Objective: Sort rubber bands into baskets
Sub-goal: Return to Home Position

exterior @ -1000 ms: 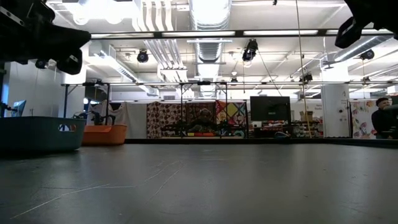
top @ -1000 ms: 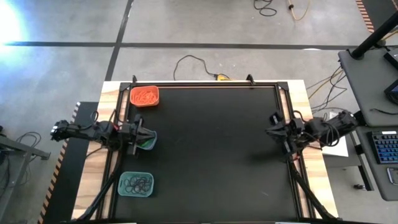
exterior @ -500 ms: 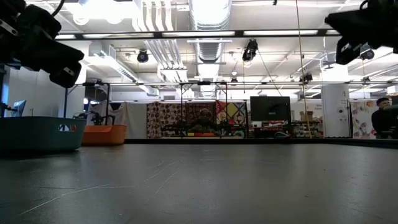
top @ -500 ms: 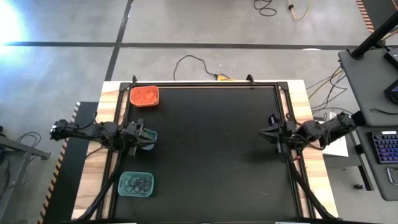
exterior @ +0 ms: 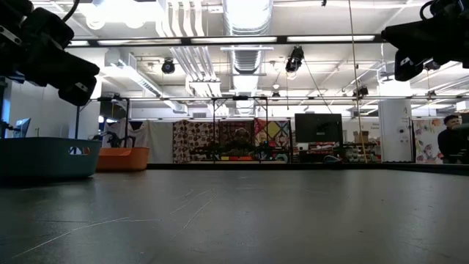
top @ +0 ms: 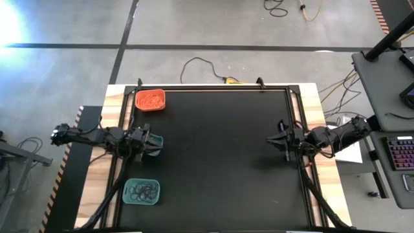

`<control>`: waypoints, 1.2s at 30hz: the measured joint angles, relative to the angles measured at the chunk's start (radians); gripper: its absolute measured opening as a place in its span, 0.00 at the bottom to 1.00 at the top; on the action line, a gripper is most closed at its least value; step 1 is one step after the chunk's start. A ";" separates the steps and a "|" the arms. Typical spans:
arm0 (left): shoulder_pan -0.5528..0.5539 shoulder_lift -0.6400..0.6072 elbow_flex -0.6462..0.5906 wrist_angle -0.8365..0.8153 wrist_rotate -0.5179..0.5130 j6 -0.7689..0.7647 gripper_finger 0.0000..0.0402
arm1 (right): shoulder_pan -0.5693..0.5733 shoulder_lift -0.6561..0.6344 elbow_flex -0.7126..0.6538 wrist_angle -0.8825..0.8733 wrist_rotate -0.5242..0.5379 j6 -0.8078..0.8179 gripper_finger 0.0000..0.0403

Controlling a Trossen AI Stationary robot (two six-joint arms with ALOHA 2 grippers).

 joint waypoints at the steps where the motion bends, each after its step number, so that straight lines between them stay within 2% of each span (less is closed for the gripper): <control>1: 0.000 0.000 0.000 0.000 0.000 0.002 0.00 | 0.000 0.000 0.000 0.000 0.000 0.000 0.03; 8: 0.001 -0.001 -0.004 0.010 0.001 0.005 0.00 | 0.000 -0.002 0.000 0.002 0.000 0.000 0.03; 11: 0.020 -0.042 -0.064 0.177 0.003 0.006 0.00 | 0.000 -0.001 0.000 0.002 0.000 0.000 0.03; 21: 0.054 -0.039 -0.061 0.167 0.050 0.006 0.00 | 0.000 0.000 0.001 -0.019 0.000 0.000 0.03; 36: 0.058 0.040 -0.040 0.150 0.053 0.006 0.00 | 0.000 -0.001 0.002 -0.020 0.000 0.000 0.03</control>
